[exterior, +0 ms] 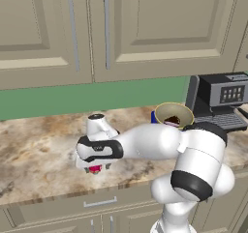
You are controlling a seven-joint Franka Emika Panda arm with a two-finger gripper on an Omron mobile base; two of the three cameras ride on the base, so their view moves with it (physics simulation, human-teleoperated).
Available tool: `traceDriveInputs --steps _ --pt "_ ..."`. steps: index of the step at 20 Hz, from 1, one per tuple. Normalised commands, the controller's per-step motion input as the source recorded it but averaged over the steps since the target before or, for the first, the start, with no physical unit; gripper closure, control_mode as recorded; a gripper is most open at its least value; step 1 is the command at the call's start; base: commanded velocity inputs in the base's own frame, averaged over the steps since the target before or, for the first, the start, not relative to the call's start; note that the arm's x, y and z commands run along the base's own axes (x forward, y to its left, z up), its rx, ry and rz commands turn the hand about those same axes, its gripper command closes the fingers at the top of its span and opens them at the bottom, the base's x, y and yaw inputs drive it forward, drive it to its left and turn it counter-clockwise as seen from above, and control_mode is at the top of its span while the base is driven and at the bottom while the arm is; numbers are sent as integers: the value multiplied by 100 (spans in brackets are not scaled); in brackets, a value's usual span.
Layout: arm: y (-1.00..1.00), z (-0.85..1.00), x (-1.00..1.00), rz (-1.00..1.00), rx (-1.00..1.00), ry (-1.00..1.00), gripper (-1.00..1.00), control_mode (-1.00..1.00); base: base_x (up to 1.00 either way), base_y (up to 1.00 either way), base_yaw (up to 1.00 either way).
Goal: Place the bowl with cake and the cupcake onto the tray.
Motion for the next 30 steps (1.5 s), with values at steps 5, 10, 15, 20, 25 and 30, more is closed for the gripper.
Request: traceDriveInputs --steps 5,10,15,20,25,30 --pt "3 -9 3 0 0 -1 -100 -100 0 0 0" --pt "3 -7 0 0 0 -4 100 -100 0 0 0" --pt "-5 4 -8 0 0 -5 100 -100 0 0 0" --pt "-73 45 -12 -12 0 4 100 -100 0 0 0" --pt "-86 34 -21 -14 0 1 100 -100 0 0 0" --pt "-80 38 -17 -16 0 3 100 -100 0 0 0"
